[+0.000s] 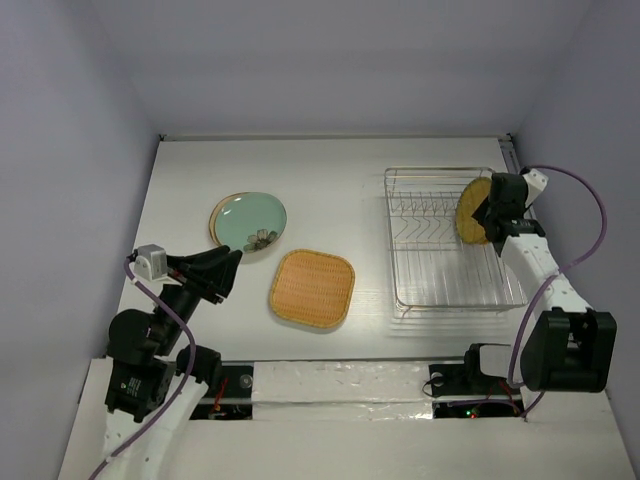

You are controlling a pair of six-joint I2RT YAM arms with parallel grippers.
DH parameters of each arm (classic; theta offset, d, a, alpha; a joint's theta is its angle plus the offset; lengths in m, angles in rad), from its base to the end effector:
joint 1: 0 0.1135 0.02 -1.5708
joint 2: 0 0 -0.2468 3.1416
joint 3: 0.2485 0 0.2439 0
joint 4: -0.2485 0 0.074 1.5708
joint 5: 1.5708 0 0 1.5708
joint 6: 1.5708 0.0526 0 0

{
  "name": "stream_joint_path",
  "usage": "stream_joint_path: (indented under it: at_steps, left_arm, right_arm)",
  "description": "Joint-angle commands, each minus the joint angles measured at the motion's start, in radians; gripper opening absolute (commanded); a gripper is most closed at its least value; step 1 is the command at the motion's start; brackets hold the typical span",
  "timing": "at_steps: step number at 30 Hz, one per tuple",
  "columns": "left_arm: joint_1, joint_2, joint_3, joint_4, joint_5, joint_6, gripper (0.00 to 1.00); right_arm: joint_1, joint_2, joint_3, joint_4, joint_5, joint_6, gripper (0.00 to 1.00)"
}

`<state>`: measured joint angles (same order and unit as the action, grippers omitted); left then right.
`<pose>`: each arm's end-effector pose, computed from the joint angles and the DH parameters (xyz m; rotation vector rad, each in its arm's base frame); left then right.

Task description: Unload the plates from the dish rack

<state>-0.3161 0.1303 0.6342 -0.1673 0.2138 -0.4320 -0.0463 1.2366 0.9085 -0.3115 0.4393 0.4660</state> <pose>0.0647 -0.0329 0.3537 0.1178 1.2748 -0.7783 0.2784 -0.0353 0.2547 0.7737 2.0074 -0.2431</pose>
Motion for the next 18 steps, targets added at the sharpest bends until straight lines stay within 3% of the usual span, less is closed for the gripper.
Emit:
stream_joint_path:
  at_steps: [1, 6, 7, 10, 13, 18]
  left_arm:
    - [-0.011, -0.015, 0.002, 0.025, -0.017, -0.005, 0.35]
    - [-0.020, -0.018, 0.002, 0.023, -0.021, -0.005, 0.35]
    - [-0.020, -0.018, 0.001, 0.023, -0.022, -0.004, 0.35]
    - [-0.020, -0.015, 0.002, 0.022, -0.024, -0.007, 0.35]
    - [-0.020, -0.014, 0.001, 0.023, -0.025, -0.007, 0.36]
    - [-0.020, -0.009, 0.001, 0.022, -0.024, -0.008, 0.36]
  right_arm:
    - [-0.018, 0.058, 0.064, 0.069, -0.005, -0.027, 0.46]
    - [-0.018, 0.067, 0.084, 0.081, 0.007, -0.064, 0.38]
    - [-0.018, 0.057, 0.082, 0.083, 0.003, -0.073, 0.25]
    - [-0.018, 0.024, 0.095, 0.057, 0.000, -0.092, 0.07]
    - [-0.018, 0.006, 0.125, 0.009, -0.017, -0.109, 0.00]
    - [0.003, -0.069, 0.167, -0.035, -0.031, -0.156, 0.00]
